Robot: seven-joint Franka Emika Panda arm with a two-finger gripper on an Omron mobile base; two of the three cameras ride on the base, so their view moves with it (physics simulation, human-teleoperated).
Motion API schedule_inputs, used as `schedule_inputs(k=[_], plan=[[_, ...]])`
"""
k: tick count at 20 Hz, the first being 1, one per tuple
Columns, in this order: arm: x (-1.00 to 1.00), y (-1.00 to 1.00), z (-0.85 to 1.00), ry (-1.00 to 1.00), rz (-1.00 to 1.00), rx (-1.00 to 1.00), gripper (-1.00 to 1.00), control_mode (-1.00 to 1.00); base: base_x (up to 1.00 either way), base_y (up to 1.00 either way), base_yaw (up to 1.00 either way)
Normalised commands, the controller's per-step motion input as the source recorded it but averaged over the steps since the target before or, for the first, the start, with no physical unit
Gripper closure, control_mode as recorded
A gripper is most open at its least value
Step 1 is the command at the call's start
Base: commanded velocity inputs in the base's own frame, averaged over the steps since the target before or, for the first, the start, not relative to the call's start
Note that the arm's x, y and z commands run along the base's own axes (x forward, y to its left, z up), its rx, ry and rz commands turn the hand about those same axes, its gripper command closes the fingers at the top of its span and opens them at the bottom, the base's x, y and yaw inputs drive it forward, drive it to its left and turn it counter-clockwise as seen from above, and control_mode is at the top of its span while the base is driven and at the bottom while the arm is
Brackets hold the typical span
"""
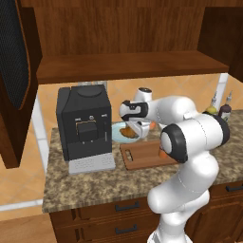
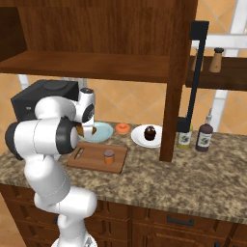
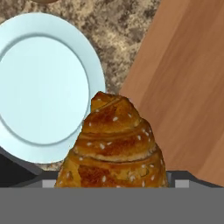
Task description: From the different types of pastries on the counter, select a croissant and place it on the cutting board. Then retrieve a jar of jam from the cabinet and place it alongside the croissant on the cutting board.
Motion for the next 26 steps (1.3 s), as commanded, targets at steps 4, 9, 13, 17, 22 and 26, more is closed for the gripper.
schedule_inputs(k=[4,9,13,17,22,26], plan=[[-0.01,-0.1,0.07,0.15,-0.02,-0.13,1.0,-1.0,0.0,0.0,0.0],[-0.37,-0.2,-0.02,0.05,0.04,-0.2,1.0,-1.0,0.0,0.0,0.0],[-0.33,-0.05,-0.01,-0.01,0.04,-0.05,1.0,-1.0,0.0,0.0,0.0],[-0.88,-0.29,0.0,-0.07,0.0,0.0,1.0,-1.0,0.0,0.0,0.0],[-0.34,-0.1,0.0,-0.06,0.0,0.0,1.0,-1.0,0.0,0.0,0.0],[-0.03,0.0,0.0,-0.01,0.0,0.0,1.0,-1.0,0.0,0.0,0.0]])
